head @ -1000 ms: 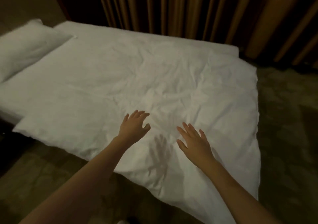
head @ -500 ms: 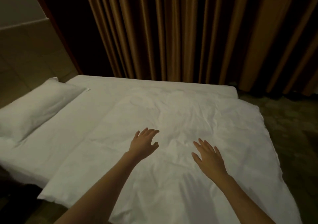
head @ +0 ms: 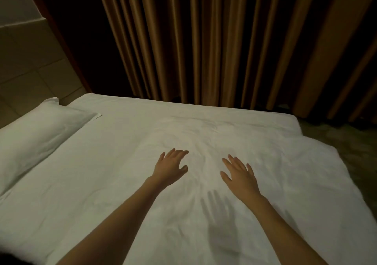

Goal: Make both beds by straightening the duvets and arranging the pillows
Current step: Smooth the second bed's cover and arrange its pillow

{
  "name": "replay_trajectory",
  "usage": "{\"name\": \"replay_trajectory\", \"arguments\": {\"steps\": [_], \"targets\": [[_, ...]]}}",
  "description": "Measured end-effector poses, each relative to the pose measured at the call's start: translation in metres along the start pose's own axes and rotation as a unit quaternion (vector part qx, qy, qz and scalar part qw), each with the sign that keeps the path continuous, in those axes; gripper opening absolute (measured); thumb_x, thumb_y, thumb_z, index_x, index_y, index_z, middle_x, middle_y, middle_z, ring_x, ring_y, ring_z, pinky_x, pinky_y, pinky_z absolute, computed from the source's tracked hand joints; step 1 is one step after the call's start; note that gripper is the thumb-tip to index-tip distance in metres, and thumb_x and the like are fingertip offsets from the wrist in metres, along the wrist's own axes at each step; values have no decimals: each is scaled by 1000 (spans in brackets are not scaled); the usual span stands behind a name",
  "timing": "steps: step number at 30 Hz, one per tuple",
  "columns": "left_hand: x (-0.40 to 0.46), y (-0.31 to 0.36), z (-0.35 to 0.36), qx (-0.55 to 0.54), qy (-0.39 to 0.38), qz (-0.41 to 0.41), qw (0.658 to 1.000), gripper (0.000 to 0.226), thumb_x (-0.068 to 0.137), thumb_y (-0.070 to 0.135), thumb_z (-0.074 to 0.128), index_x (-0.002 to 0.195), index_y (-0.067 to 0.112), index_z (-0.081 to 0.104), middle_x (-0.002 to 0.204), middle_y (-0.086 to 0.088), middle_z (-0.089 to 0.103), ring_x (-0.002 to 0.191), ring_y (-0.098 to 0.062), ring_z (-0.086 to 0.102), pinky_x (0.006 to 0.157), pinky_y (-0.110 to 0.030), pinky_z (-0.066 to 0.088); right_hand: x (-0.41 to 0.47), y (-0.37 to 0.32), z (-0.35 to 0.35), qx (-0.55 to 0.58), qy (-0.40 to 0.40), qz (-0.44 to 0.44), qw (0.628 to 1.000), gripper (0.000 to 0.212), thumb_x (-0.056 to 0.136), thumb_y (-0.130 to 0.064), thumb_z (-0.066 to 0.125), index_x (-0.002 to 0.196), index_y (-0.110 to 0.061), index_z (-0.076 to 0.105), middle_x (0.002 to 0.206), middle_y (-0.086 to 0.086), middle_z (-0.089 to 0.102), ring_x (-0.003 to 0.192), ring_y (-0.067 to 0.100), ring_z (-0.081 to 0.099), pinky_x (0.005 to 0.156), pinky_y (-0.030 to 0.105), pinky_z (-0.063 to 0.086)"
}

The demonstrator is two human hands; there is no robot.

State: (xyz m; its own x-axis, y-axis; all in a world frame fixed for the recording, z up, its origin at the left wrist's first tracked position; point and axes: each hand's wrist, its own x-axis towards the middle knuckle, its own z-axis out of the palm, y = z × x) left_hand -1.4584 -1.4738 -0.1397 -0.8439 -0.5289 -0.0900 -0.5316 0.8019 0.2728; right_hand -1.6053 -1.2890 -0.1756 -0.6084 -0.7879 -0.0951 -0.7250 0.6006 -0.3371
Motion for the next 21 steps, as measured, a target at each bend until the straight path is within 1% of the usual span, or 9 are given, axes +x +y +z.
{"name": "replay_trajectory", "arguments": {"steps": [5,7,9,11,14,15,16,18,21], "targets": [[81,-51,-5,-29,14,-12,999,53,97,30,44,148,29,27,153,9,29,146,-14,13,118,-37,6,102,-19,15,-5,-19,-8,1000,53,102,-44,25,152,-28,15,160,-7,5,147,9,0,118,36,-3],[104,-72,1,-44,14,-26,999,54,97,31,44,148,29,26,153,10,29,146,-13,13,118,-36,6,136,-23,24,-21,-33,-13,999,54,102,-48,21,152,-29,14,160,-8,4,147,9,0,118,36,-4],[124,-95,10,-47,-1,-43,998,55,98,32,43,149,30,24,154,10,29,146,-13,12,118,-35,7,167,-28,31,-36,-43,-19,998,64,93,-55,9,151,-30,14,160,-9,5,147,8,0,117,35,-4],[143,-117,18,-48,-10,-59,997,56,98,33,43,149,29,22,154,10,28,146,-13,12,118,-36,8,198,-34,38,-41,-47,-25,998,74,83,-57,4,151,-31,15,160,-9,6,147,8,1,117,35,-4],[175,-142,26,-66,-2,-93,993,59,98,37,42,151,29,17,155,7,25,146,-14,13,118,-39,9,247,-45,51,-47,-51,-32,997,85,76,-65,-6,151,-31,17,159,-9,10,146,8,5,117,35,-3],[186,-151,31,-73,0,-111,991,61,97,40,41,152,29,14,156,5,24,146,-15,14,118,-41,10,263,-52,56,-46,-56,-36,997,82,79,-66,-3,151,-30,18,159,-9,12,146,8,6,117,34,-2],[196,-160,36,-83,1,-133,988,64,97,42,41,152,29,12,157,3,22,146,-17,14,118,-43,11,278,-59,62,-44,-62,-37,996,72,88,-64,6,150,-29,20,159,-8,14,146,9,8,117,34,-1],[218,-179,52,-110,7,-180,978,67,96,46,40,152,27,9,158,-3,17,146,-21,13,117,-45,14,310,-75,76,-37,-67,-42,996,55,100,-50,25,150,-26,22,159,-6,17,146,10,10,117,34,0],[251,-209,75,-116,6,-223,968,71,95,56,33,152,27,3,160,-8,7,147,-27,7,117,-50,11,361,-102,99,-31,-67,-51,996,56,101,-47,31,150,-24,22,158,-5,19,145,11,12,119,35,2]]}}
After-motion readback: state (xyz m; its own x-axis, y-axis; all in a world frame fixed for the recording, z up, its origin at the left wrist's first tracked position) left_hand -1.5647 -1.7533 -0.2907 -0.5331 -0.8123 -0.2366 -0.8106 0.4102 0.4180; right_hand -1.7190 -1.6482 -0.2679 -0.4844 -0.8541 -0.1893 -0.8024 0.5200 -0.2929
